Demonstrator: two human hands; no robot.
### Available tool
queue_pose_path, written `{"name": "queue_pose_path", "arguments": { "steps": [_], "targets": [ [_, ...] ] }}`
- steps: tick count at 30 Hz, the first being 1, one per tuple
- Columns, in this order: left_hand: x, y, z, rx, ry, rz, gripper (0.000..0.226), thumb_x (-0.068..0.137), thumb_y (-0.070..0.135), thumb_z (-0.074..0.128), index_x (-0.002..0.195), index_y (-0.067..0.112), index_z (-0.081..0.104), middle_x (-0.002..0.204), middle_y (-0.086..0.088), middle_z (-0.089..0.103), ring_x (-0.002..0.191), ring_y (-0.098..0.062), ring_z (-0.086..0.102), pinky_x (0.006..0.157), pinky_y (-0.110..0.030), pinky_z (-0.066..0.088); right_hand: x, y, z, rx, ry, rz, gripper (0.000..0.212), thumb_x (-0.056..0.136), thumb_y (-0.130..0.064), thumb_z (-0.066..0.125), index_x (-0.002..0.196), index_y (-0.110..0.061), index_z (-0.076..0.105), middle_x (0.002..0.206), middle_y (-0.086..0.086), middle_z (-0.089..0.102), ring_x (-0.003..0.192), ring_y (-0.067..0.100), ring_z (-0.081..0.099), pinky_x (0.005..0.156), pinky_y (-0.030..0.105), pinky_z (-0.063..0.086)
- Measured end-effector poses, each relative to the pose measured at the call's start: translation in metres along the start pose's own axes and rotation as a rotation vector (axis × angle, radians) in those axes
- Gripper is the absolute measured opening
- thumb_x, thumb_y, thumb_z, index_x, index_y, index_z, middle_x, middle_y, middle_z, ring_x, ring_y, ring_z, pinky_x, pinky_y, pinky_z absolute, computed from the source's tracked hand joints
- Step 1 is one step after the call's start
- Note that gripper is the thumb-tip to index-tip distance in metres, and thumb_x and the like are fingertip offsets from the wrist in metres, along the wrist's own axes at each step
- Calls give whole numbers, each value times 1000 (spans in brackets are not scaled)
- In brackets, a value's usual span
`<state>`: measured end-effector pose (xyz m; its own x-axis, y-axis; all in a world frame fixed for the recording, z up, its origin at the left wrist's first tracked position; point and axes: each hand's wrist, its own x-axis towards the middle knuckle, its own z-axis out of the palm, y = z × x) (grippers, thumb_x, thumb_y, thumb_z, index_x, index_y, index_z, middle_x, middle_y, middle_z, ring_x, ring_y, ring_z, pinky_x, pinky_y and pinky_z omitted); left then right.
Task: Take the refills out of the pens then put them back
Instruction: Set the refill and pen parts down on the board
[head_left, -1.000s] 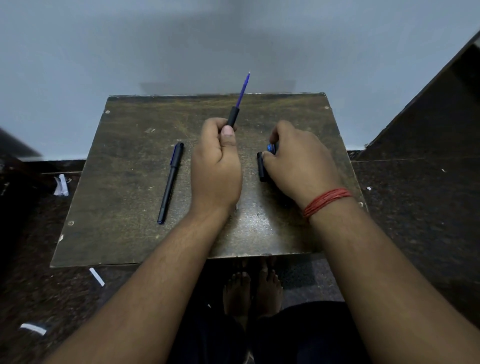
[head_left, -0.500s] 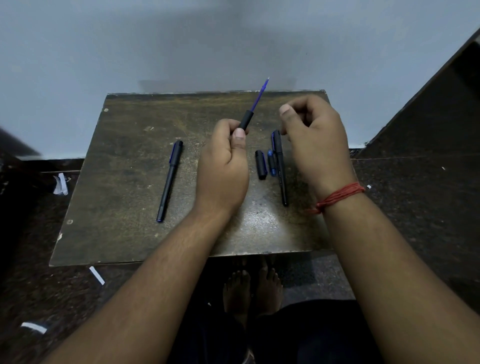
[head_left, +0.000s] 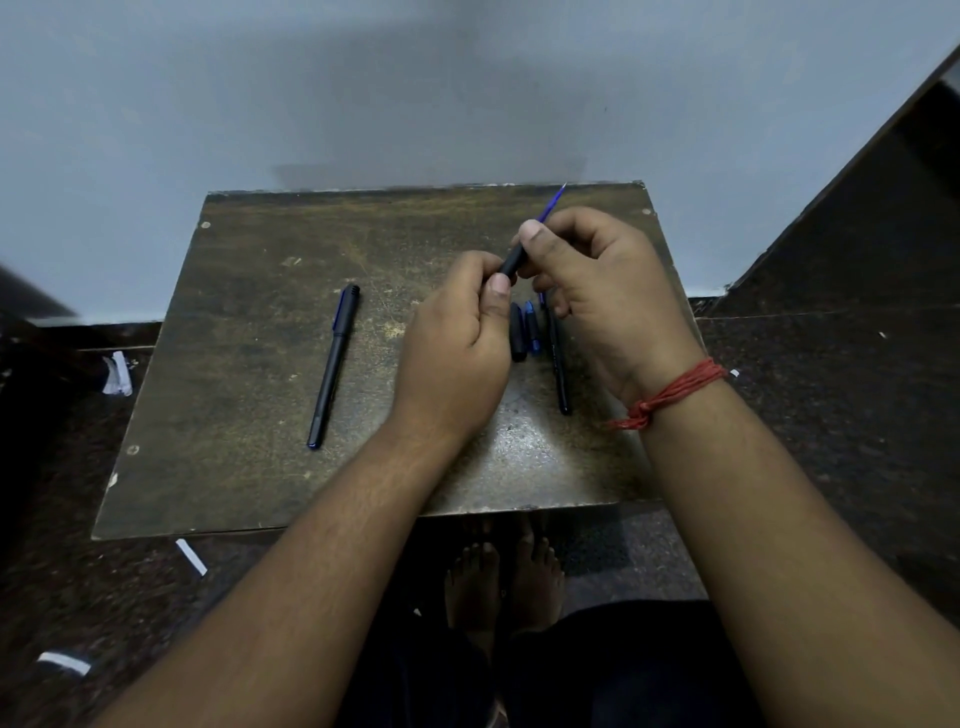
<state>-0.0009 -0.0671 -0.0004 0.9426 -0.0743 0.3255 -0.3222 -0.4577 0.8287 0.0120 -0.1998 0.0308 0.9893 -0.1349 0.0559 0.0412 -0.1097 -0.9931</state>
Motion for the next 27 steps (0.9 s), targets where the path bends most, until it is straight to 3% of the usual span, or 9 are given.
{"name": "queue_pose_path", "arguments": {
  "steps": [5,14,17,19,22,25,27],
  "targets": [
    [1,0,0,14,-18,21,19,103,22,43,104,13,59,70,7,54,64,-7,49,58,-34,39,3,1,-4,99,74,33,14,96,-19,63,85,-13,68,71,-5,67,64,5,58,55,19,42],
    [0,3,-1,16,-51,11,16,106,19,43,103,14,58,67,8,47,63,-10,47,50,-24,32,11,-10,-34,427,549,-63,17,101,-18,56,87,-14,64,75,2,68,63,13,61,54,25,46],
    [1,5,-3,-30,-25,-40,15,107,18,43,102,17,56,68,8,45,62,-3,45,52,-17,34,16,-3,-46,221,585,-22,15,101,-19,55,88,-15,63,70,1,65,55,10,60,48,25,45],
    [1,6,-4,-46,-5,-63,15,107,18,42,102,17,56,68,9,44,60,0,44,52,-14,35,18,5,-52,-91,500,22,16,98,-23,58,84,-19,64,68,-3,64,55,9,61,52,27,48],
    [2,4,-4,-52,14,-85,16,107,20,42,103,17,57,68,11,44,60,0,43,52,-14,33,16,13,-53,-531,308,72,16,96,-33,61,86,-22,67,76,-4,65,73,15,65,66,24,49],
    [2,3,-4,-50,24,-102,17,107,21,42,104,16,58,70,11,45,62,-1,43,52,-16,31,12,13,-46,-777,211,91,16,96,-34,61,89,-20,64,79,-6,59,75,12,55,59,16,36],
    [2,3,-4,-54,26,-107,18,107,21,41,104,16,58,70,10,45,62,-1,42,52,-18,30,11,14,-42,-863,189,100,18,95,-35,62,89,-19,62,82,-2,61,78,17,57,65,24,43]
  ]
}}
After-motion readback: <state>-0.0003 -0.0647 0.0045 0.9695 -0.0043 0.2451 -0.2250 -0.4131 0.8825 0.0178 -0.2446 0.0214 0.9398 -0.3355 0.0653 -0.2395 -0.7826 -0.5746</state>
